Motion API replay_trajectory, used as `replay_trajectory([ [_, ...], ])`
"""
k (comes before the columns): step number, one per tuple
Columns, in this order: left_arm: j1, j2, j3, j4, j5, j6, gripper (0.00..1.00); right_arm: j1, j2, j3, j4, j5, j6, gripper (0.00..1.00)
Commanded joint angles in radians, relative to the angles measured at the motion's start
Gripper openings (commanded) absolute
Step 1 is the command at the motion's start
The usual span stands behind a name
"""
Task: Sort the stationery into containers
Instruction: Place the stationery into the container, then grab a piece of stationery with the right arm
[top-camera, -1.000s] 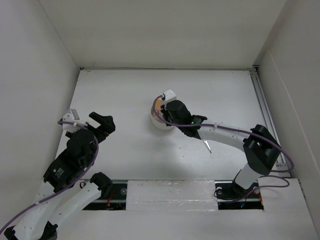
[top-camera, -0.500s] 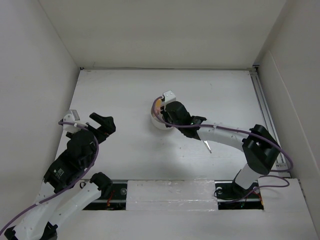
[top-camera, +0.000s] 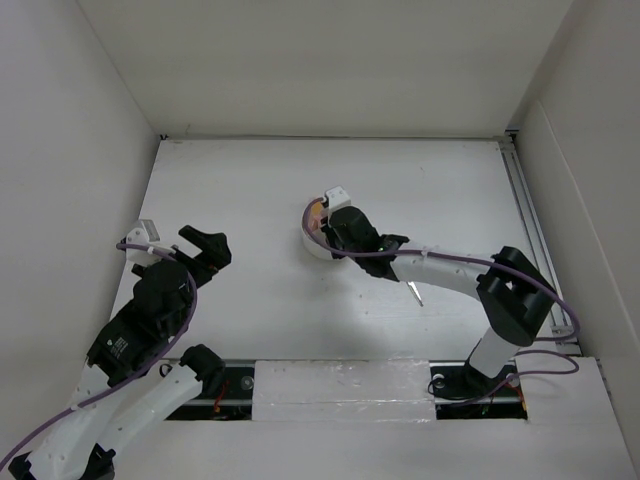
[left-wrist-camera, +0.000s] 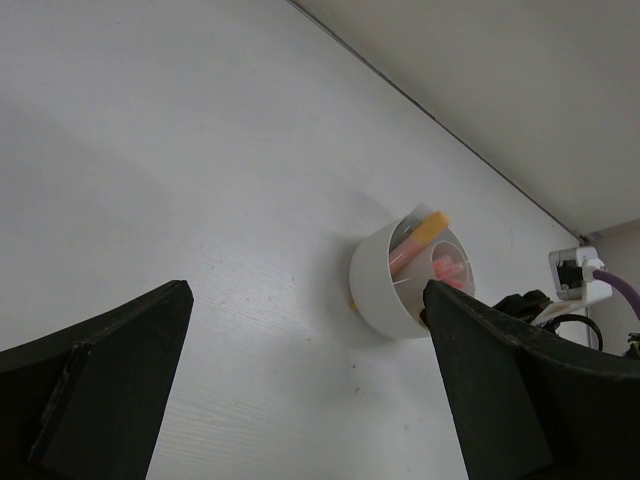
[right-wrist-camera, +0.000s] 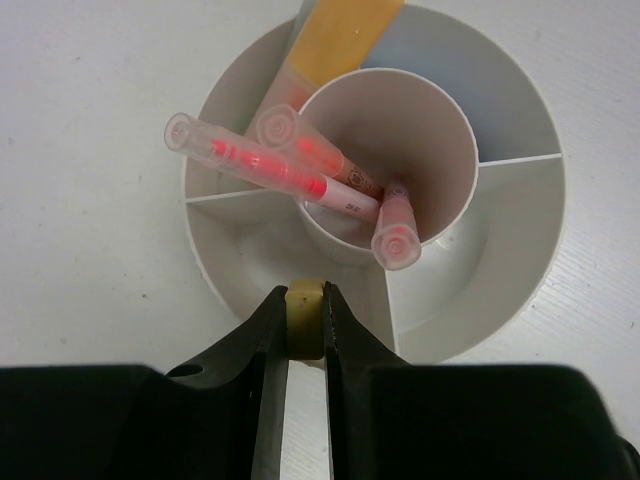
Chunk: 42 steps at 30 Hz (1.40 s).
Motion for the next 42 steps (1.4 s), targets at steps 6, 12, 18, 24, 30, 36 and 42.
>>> replay_trajectory([
  [6, -0.003, -0.012, -0.004, 0.038, -0.003, 0.010, 1.00, 0.010, -0.012, -0.011, 0.054, -0.013, 0.012, 0.31],
  [12, -0.003, -0.012, -0.004, 0.038, -0.003, 0.019, 1.00, 0.019, -0.032, -0.011, 0.054, -0.013, 0.012, 0.51],
  [18, -0.003, -0.012, -0.004, 0.038, -0.003, 0.019, 1.00, 0.019, -0.050, -0.001, 0.054, -0.013, 0.012, 0.53],
  [24, -0.003, -0.012, -0.004, 0.038, -0.003, 0.019, 1.00, 0.019, -0.094, -0.001, 0.054, -0.025, 0.012, 0.53],
  [30, -0.003, -0.012, -0.004, 0.038, -0.003, 0.019, 1.00, 0.030, -0.179, -0.001, 0.034, -0.016, 0.012, 0.53],
  [36, -0.003, -0.012, -0.004, 0.038, -0.003, 0.019, 1.00, 0.030, -0.301, -0.047, -0.061, 0.008, 0.028, 0.54],
  [42, -0.003, -0.039, -0.013, 0.048, 0.007, 0.028, 1.00, -0.108, -0.527, -0.214, -0.116, -0.065, 0.111, 0.56],
])
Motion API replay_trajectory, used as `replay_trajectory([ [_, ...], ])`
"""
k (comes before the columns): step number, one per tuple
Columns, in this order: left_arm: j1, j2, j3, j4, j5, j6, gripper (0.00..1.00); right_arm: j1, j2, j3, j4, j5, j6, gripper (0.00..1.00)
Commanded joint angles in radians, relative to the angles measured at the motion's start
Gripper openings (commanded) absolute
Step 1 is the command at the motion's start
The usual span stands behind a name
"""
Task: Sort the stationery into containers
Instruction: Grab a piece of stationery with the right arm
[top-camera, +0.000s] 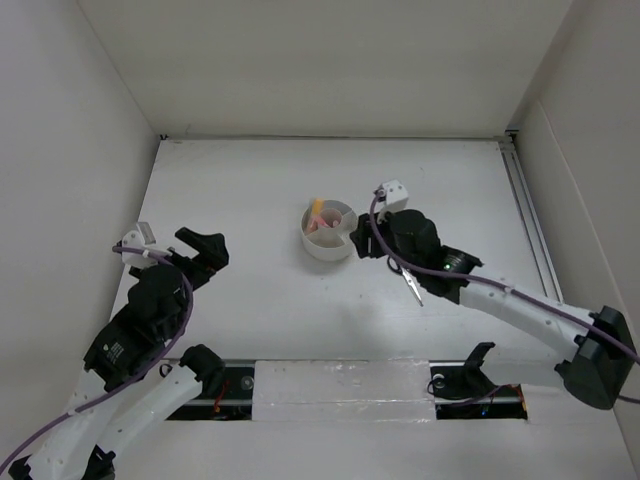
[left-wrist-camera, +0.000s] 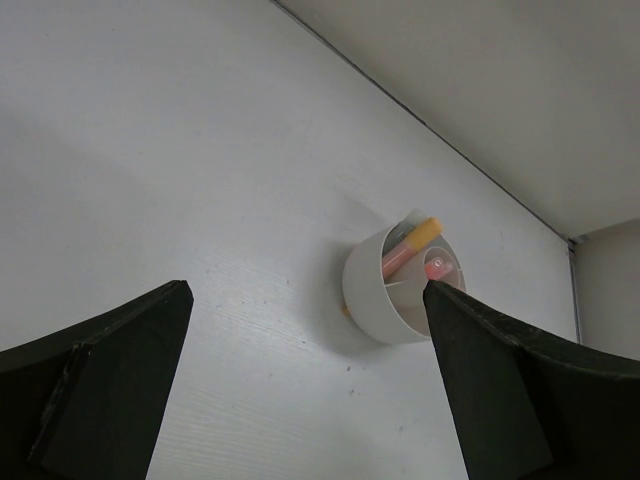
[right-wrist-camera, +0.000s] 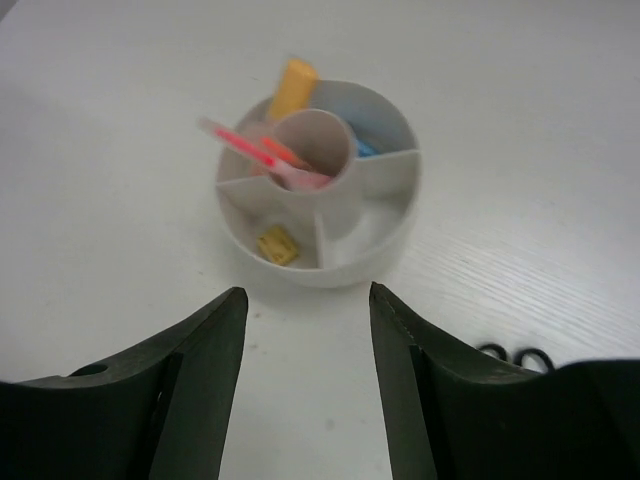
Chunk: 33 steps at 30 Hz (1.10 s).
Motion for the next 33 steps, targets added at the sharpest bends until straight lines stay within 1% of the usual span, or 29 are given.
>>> replay_trajectory([
  [1, -0.003, -0.019, -0.013, 0.045, 0.006, 0.023, 1.00, -0.132, -0.108, -0.107, -0.050, -0.058, 0.064, 0.58],
  [2, -0.003, -0.019, -0.013, 0.054, 0.017, 0.023, 1.00, -0.176, -0.143, -0.129, -0.065, -0.077, 0.077, 0.59],
  [3, -0.003, -0.028, -0.013, 0.054, 0.017, 0.033, 1.00, -0.268, -0.143, -0.146, -0.074, -0.138, 0.090, 0.59],
  [5, -0.003, -0.029, -0.013, 0.063, 0.026, 0.033, 1.00, -0.339, -0.152, -0.171, -0.111, -0.171, 0.112, 0.59],
  [6, -0.003, -0.029, -0.013, 0.063, 0.026, 0.033, 1.00, -0.357, -0.143, -0.184, -0.126, -0.171, 0.144, 0.61],
  [10, -0.003, -0.038, -0.022, 0.063, 0.026, 0.043, 1.00, -0.400, -0.082, -0.206, -0.157, -0.127, 0.161, 0.61],
  [13, -0.003, -0.038, -0.022, 0.063, 0.035, 0.043, 1.00, -0.462, -0.001, -0.224, -0.148, -0.127, 0.170, 0.61],
  [14, -0.003, -0.038, -0.022, 0.063, 0.035, 0.043, 1.00, -0.492, 0.019, -0.224, -0.128, -0.159, 0.161, 0.59],
  [16, -0.003, -0.038, -0.022, 0.063, 0.045, 0.052, 1.00, -0.502, 0.070, -0.233, -0.105, -0.173, 0.152, 0.58],
  [18, -0.003, -0.038, -0.022, 0.072, 0.045, 0.052, 1.00, -0.502, 0.101, -0.221, -0.105, -0.148, 0.152, 0.56],
  [21, -0.003, -0.047, -0.022, 0.072, 0.045, 0.052, 1.00, -0.516, 0.119, -0.210, -0.105, -0.148, 0.141, 0.55],
  [23, -0.003, -0.047, -0.022, 0.072, 0.054, 0.061, 1.00, -0.525, 0.134, -0.185, -0.105, -0.186, 0.124, 0.54],
  [28, -0.003, -0.047, -0.022, 0.072, 0.054, 0.061, 1.00, -0.534, 0.220, -0.123, -0.171, -0.214, 0.075, 0.49],
  [33, -0.003, -0.068, -0.022, 0.072, 0.054, 0.061, 1.00, -0.545, 0.259, -0.092, -0.171, -0.226, 0.055, 0.49],
])
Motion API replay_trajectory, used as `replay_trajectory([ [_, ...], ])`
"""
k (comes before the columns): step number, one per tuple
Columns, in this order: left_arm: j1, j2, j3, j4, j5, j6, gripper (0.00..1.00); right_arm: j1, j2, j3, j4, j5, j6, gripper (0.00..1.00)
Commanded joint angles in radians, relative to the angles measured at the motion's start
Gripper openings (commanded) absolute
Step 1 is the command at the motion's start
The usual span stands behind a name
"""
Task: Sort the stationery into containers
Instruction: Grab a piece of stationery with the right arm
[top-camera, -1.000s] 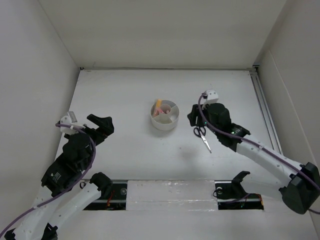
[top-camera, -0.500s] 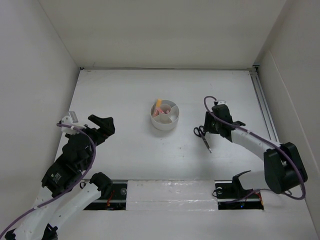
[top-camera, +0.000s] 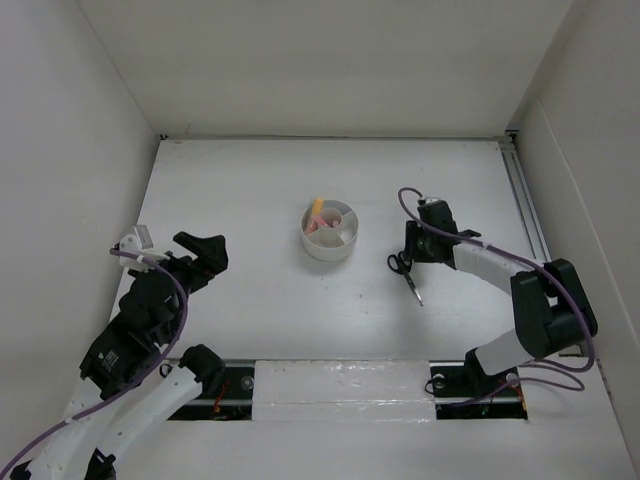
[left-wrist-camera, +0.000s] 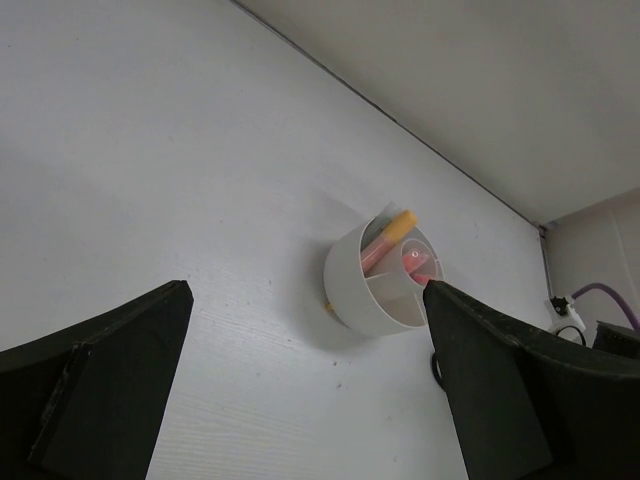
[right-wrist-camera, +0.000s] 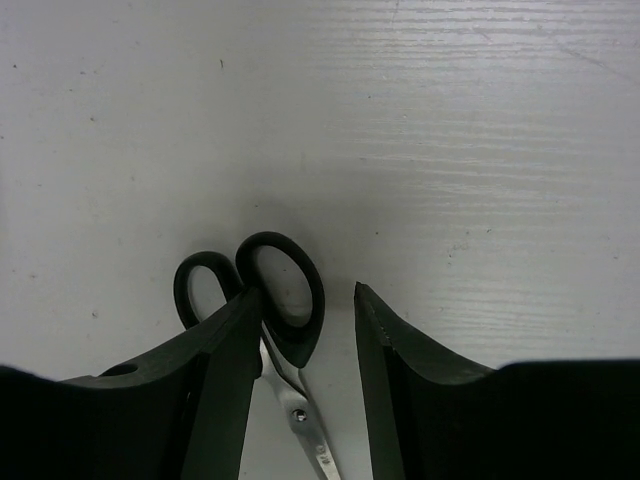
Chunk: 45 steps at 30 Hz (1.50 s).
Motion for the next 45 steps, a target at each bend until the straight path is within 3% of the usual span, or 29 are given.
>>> replay_trajectory([
  [1, -0.003, -0.017, -0.005, 0.033, 0.002, 0.014, 1.00, -0.016, 0.016, 0.049, -0.012, -0.032, -0.040, 0.48],
  [34, -0.003, -0.024, -0.005, 0.042, 0.002, 0.014, 1.00, 0.009, 0.242, 0.273, -0.314, -0.020, -0.155, 0.36],
  [38, -0.003, -0.024, -0.005, 0.033, 0.002, 0.014, 1.00, 0.009, 0.252, 0.291, -0.323, -0.011, -0.155, 0.21],
  [39, -0.003, -0.024, -0.005, 0.033, 0.002, 0.014, 1.00, 0.009, 0.252, 0.292, -0.323, -0.011, -0.164, 0.10],
  [41, -0.003, -0.024, -0.005, 0.033, 0.002, 0.014, 1.00, 0.009, 0.252, 0.292, -0.323, -0.020, -0.164, 0.00],
  [45, -0.003, -0.033, -0.005, 0.033, 0.002, 0.014, 1.00, 0.009, 0.252, 0.301, -0.297, -0.005, -0.164, 0.00],
])
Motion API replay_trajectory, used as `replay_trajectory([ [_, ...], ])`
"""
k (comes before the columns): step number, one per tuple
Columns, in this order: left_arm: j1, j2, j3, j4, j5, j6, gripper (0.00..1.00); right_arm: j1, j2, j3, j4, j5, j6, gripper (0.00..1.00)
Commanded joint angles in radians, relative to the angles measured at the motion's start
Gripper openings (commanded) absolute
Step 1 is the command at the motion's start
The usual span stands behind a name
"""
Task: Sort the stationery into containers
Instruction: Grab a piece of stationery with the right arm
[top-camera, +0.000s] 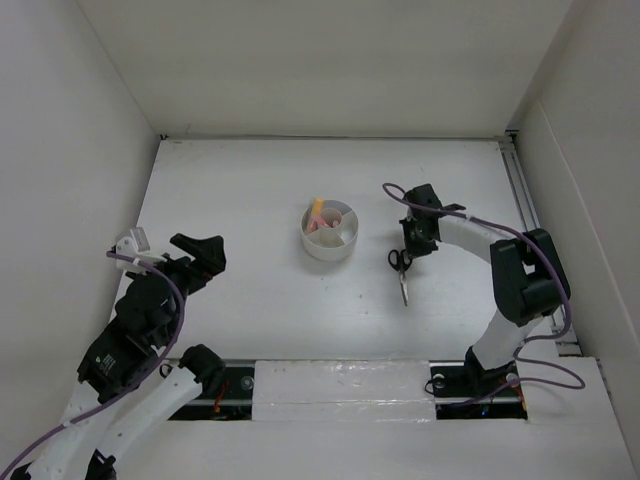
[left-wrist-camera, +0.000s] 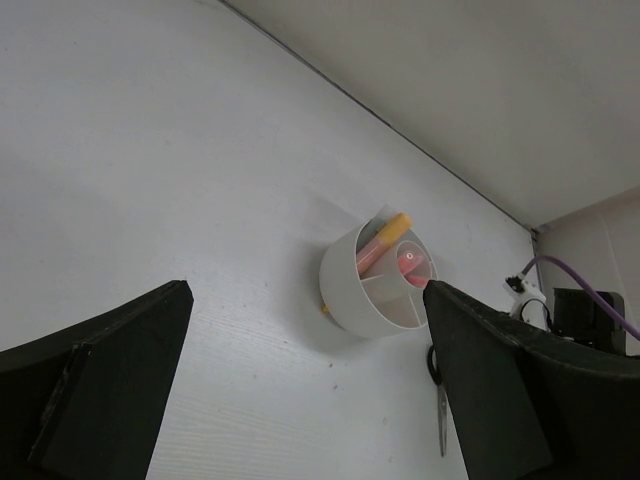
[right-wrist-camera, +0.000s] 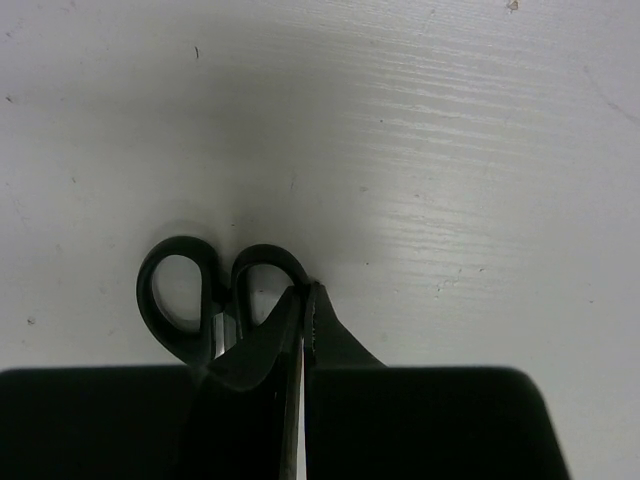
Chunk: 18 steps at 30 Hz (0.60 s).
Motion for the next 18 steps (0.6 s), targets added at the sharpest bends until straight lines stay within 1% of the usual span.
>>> replay_trajectory([
  [1, -0.003, -0.011, -0.005, 0.032, 0.001, 0.013, 1.00, 0.010, -0.009, 0.032, 0.002, 0.011, 0.005, 0.00],
  [4, -0.003, 0.001, -0.005, 0.032, 0.001, 0.013, 1.00, 0.010, -0.092, 0.053, 0.080, 0.031, 0.030, 0.00],
  [5, -0.003, 0.001, -0.005, 0.032, -0.008, 0.013, 1.00, 0.010, -0.117, 0.053, 0.148, 0.031, 0.039, 0.00],
  [8, -0.003, 0.010, -0.005, 0.032, -0.008, 0.013, 1.00, 0.010, -0.198, 0.043, 0.239, 0.020, 0.071, 0.00],
  [9, -0.003, 0.010, -0.005, 0.032, -0.008, 0.013, 1.00, 0.010, -0.209, 0.033, 0.290, 0.043, 0.071, 0.00],
  [12, -0.003, 0.010, -0.005, 0.032, -0.008, 0.004, 1.00, 0.019, -0.230, 0.088, 0.290, 0.109, 0.090, 0.00],
  [18, -0.003, 0.010, -0.005, 0.032, -0.018, 0.004, 1.00, 0.031, -0.304, 0.127, 0.431, 0.163, 0.119, 0.00],
])
